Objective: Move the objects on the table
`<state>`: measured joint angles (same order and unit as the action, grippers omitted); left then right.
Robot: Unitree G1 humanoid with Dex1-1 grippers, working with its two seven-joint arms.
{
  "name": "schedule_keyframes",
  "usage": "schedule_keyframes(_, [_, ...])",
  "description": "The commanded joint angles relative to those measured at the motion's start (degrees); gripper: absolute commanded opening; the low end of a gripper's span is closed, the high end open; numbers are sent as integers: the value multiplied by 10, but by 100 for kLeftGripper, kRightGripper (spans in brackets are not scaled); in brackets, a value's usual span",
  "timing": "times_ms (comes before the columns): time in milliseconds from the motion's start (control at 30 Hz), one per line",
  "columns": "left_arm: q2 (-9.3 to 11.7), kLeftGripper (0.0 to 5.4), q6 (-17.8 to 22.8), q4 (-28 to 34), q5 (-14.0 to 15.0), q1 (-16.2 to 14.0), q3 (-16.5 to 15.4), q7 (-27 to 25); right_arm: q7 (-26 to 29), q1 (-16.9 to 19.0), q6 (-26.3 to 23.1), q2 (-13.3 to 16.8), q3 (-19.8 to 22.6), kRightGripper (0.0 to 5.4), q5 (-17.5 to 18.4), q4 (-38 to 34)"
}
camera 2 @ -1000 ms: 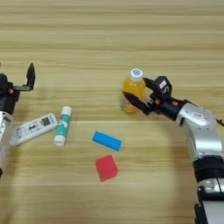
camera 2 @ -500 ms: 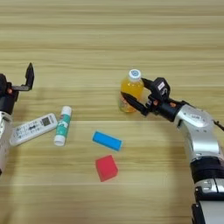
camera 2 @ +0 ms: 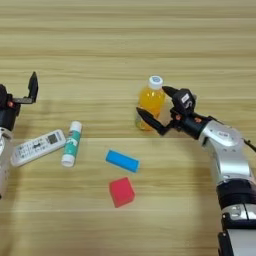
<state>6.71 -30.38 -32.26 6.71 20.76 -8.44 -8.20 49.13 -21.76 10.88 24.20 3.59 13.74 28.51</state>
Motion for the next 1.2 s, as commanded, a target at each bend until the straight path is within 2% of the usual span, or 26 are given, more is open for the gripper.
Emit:
schedule_keyframes(33, [3,540,-5,-7,-3,4,1,-3,-2,-15,7,1,7,535,4,-8])
schedule_keyframes(367, [2,540,-5,-7,-3,5,1,-2,-3,-17,7,-1,17,535,13,-33])
schedule_keyframes(833, [1,540,-7,-12,-5,7,3,-2,-9,20,-58,16,23,535,68,-259])
schedule_keyframes(933, [2,540,-6,-11,-5,7,4,-3,-4,35,-79,19,21,535,89,-308])
schedule_keyframes(1200, [5,540,2,2,-5,0,7,-6,46,88,-118,18,-15,535,129,-354])
